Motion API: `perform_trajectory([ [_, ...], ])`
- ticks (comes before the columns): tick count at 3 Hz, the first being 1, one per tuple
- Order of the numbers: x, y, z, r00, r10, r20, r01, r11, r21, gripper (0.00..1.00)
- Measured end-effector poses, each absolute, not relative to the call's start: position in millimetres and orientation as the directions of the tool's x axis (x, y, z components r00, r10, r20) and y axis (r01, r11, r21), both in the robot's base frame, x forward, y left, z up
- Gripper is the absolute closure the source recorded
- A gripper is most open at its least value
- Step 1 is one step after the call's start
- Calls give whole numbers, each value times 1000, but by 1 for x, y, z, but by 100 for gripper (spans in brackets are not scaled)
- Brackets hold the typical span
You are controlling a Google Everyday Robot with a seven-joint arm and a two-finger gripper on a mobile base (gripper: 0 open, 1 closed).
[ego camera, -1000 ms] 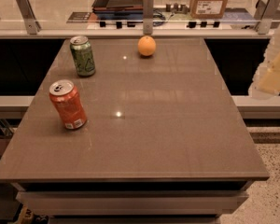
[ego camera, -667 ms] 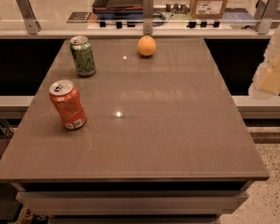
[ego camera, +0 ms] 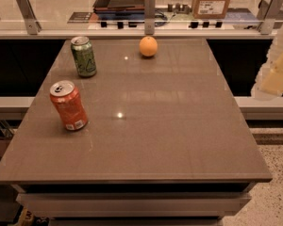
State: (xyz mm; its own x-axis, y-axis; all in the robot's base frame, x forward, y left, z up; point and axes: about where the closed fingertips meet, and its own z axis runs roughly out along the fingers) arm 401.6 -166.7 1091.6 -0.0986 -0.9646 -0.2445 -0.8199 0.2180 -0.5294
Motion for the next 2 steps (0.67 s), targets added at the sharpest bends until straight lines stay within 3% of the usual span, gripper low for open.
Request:
perform_trajectory([
  [2,402,-167,1091,-99,-964,-245,-820,218,-529,0],
])
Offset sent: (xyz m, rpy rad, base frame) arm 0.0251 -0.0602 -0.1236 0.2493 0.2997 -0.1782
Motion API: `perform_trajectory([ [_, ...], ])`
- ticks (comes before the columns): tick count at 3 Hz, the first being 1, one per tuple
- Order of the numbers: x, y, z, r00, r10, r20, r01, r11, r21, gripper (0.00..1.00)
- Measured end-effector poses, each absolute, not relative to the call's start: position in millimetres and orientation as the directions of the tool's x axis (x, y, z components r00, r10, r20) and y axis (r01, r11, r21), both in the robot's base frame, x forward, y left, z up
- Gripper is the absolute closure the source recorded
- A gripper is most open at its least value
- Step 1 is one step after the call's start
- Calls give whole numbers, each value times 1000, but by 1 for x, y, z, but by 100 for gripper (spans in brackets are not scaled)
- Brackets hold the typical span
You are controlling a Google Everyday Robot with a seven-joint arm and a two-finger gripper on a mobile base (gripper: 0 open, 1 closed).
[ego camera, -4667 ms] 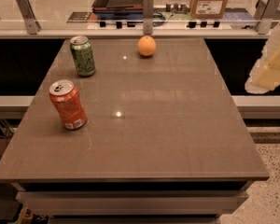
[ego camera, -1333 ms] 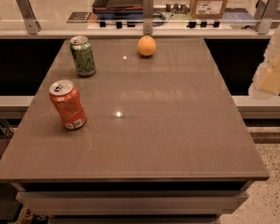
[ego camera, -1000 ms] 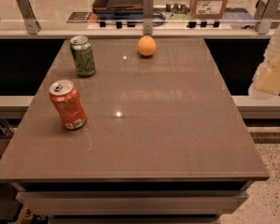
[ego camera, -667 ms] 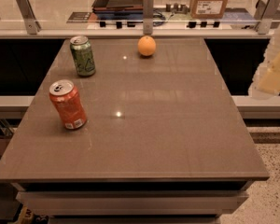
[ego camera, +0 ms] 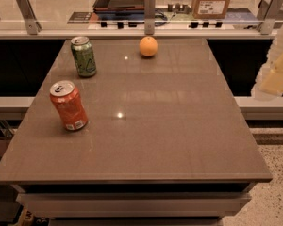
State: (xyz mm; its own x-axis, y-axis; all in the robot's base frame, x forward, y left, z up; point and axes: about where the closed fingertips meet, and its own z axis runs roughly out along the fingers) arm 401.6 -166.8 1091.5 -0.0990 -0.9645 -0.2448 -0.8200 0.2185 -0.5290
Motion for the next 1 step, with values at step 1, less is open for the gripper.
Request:
perform_trajectory([
  [1,402,-167,1092,-99,-965,-245,-820,218,-529,0],
])
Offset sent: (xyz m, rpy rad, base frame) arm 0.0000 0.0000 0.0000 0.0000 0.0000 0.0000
